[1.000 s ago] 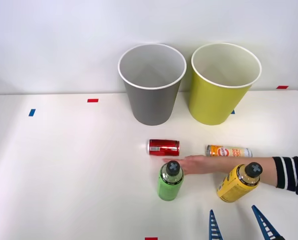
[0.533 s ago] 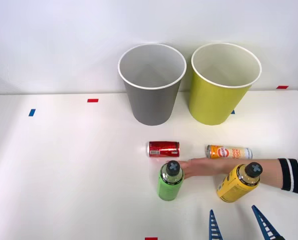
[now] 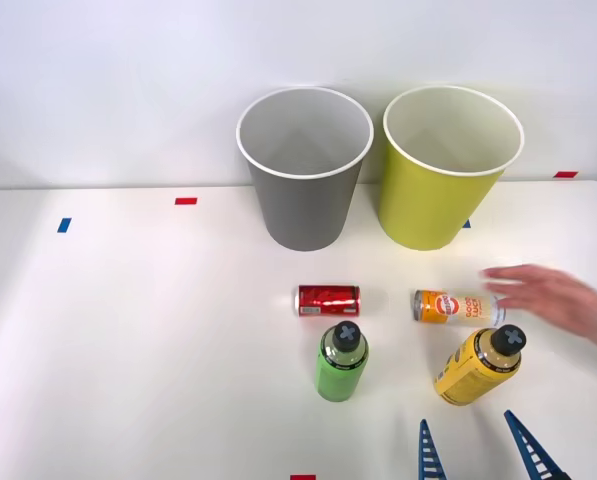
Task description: Put cans in the gray bin, plastic bottles in the light green bin
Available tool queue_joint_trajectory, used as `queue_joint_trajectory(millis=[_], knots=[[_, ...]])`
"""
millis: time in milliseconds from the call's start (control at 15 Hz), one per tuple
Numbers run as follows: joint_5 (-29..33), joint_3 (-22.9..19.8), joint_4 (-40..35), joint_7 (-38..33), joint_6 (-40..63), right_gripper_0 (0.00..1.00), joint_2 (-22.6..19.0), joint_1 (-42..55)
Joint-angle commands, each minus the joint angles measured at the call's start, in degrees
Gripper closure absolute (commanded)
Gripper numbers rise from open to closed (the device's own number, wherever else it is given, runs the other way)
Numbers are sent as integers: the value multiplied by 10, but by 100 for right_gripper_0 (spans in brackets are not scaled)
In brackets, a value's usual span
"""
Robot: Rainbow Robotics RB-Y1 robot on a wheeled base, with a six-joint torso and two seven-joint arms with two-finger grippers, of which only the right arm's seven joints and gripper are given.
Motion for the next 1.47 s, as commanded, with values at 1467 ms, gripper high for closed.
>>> queue_joint_trajectory(millis=[1467], knots=[[0, 0, 0, 0, 0, 0, 0, 0]])
